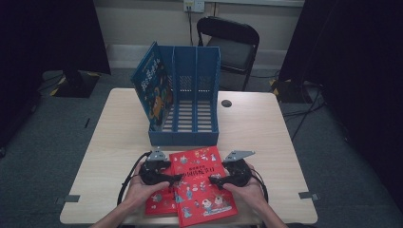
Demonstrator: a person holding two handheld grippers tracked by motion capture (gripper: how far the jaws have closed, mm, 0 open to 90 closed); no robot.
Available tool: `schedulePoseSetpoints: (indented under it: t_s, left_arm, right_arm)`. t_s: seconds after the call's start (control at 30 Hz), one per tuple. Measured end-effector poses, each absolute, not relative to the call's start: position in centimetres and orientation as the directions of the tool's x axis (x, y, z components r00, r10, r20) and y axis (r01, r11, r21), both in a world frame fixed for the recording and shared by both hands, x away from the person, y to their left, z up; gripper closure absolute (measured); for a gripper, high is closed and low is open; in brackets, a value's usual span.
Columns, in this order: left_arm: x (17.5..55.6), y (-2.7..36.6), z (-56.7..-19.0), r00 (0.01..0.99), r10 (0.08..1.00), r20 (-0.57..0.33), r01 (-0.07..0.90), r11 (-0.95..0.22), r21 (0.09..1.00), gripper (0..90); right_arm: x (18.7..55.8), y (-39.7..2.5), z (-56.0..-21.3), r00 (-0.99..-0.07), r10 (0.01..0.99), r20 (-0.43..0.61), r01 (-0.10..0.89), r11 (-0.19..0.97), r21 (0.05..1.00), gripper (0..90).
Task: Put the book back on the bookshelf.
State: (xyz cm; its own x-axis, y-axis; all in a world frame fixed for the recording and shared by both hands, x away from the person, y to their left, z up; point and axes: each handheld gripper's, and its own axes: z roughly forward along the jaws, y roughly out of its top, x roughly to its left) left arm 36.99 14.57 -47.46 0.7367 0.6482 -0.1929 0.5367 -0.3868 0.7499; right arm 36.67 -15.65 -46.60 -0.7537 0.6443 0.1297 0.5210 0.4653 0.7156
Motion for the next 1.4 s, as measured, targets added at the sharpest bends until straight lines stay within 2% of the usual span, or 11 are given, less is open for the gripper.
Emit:
schedulePoseSetpoints:
  t_s: [0.27, 0.33, 0.57, 0.67, 0.87, 1.13, 1.4]
  left_arm:
    - [37.3, 14.7, -47.8, 0.747, 0.634, -0.2, 0.517, -0.364, 0.774, 27.2]
    - [36.9, 14.4, -47.7, 0.748, 0.638, -0.183, 0.515, -0.383, 0.767, 22.3]
    - [36.5, 14.5, -47.6, 0.758, 0.622, -0.196, 0.521, -0.397, 0.755, 22.5]
    - [36.5, 14.6, -47.5, 0.754, 0.626, -0.199, 0.527, -0.394, 0.753, 23.5]
    - [36.6, 14.7, -47.6, 0.761, 0.619, -0.193, 0.518, -0.401, 0.755, 23.5]
    - [36.9, 14.8, -47.7, 0.759, 0.607, -0.235, 0.53, -0.368, 0.764, 23.5]
    - [37.3, 15.1, -47.7, 0.76, 0.594, -0.264, 0.543, -0.358, 0.759, 23.4]
  right_arm:
    - [36.9, -15.8, -47.0, -0.727, 0.669, 0.157, 0.55, 0.429, 0.716, 10.2]
    - [36.9, -15.7, -46.9, -0.725, 0.67, 0.158, 0.553, 0.43, 0.714, 10.1]
    - [37.0, -15.8, -47.0, -0.726, 0.667, 0.168, 0.557, 0.427, 0.712, 9.7]
    - [37.6, -16.1, -47.3, -0.716, 0.661, 0.224, 0.59, 0.401, 0.701, 12.7]
    - [37.6, -15.9, -47.1, -0.719, 0.666, 0.199, 0.577, 0.411, 0.706, 12.9]
    - [37.1, -16.1, -45.7, -0.725, 0.668, 0.166, 0.524, 0.38, 0.762, 21.6]
    - [38.5, -14.8, -45.0, -0.748, 0.631, 0.205, 0.525, 0.373, 0.765, 22.9]
